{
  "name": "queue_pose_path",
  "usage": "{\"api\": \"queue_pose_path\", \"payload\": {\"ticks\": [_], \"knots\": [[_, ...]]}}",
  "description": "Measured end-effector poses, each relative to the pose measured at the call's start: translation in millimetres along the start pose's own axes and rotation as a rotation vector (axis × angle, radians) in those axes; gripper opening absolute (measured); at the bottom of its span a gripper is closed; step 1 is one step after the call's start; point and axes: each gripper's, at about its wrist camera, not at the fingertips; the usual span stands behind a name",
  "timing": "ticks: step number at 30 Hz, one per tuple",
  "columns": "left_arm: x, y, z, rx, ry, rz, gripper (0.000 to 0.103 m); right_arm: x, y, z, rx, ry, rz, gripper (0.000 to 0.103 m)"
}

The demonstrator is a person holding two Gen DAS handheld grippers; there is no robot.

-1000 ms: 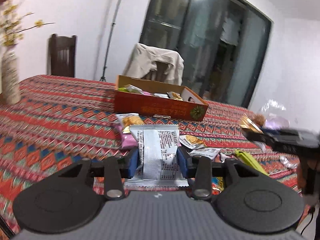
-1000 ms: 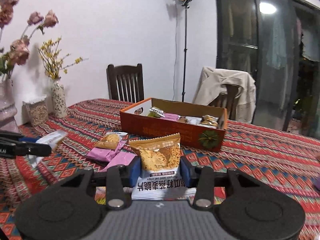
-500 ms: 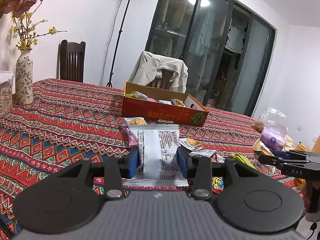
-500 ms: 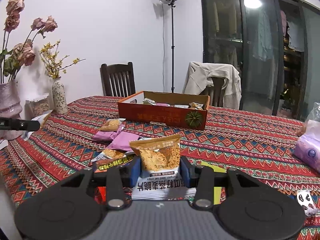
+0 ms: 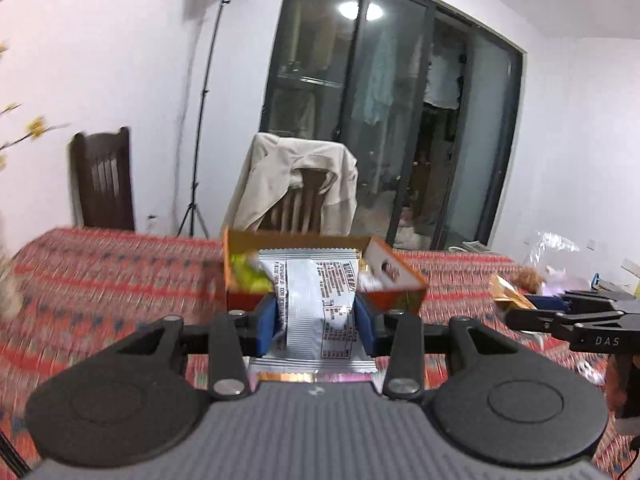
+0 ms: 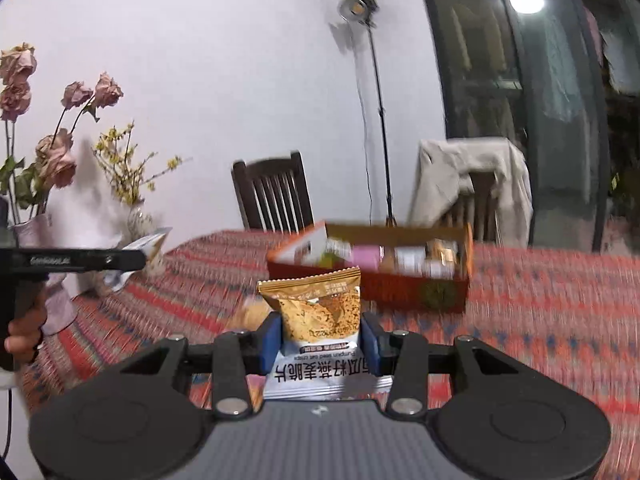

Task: Organize snacks
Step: 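Carry both packets into the cardboard box and open both grippers, then move both tools back to the snack pile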

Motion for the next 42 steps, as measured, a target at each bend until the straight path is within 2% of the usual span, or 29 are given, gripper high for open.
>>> {"api": "queue_pose_path", "payload": {"ticks": [4, 10, 15, 18, 20, 25, 27, 31, 36, 40, 42], "knots": [[19, -69, 35, 0.032, -0.012, 0.019, 0.041, -1, -61, 52, 0.001, 0.028, 0.054, 0.041], [51, -179, 56, 0.131, 0.035, 0.055, 0.041, -9, -207, 105, 0.145, 0.042, 0.056, 0.041], [63, -252, 41, 0.229, 0.037, 0.101, 0.041, -23, -323, 101, 0.297, -0.010, 0.002, 0.041], [72, -275, 26, 0.278, 0.042, 0.113, 0.042, -30, -364, 89, 0.349, -0.032, -0.044, 0.041], [78, -281, 19, 0.290, 0.053, 0.116, 0.044, -32, -380, 82, 0.386, -0.071, -0.029, 0.042], [85, -271, 18, 0.284, 0.063, 0.098, 0.044, -29, -388, 69, 0.430, -0.118, 0.051, 0.047], [83, -263, 24, 0.270, 0.058, 0.100, 0.044, -27, -386, 68, 0.426, -0.115, 0.054, 0.052], [75, -239, 40, 0.239, 0.036, 0.099, 0.044, -29, -371, 75, 0.399, -0.113, 0.041, 0.052], [58, -194, 62, 0.197, -0.009, 0.097, 0.047, -34, -325, 99, 0.352, -0.092, 0.017, 0.052], [41, -141, 74, 0.141, -0.043, 0.078, 0.064, -30, -270, 123, 0.299, -0.056, -0.002, 0.054], [32, -110, 74, 0.126, -0.068, 0.062, 0.066, -27, -234, 134, 0.264, -0.035, -0.009, 0.060]]}}
Point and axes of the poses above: each gripper's, at about its wrist camera, not at the fingertips, and y roughly against the way its jaws point, x to its left, z to its top, and after that the axes turned 5 degrees about -y, right-handed
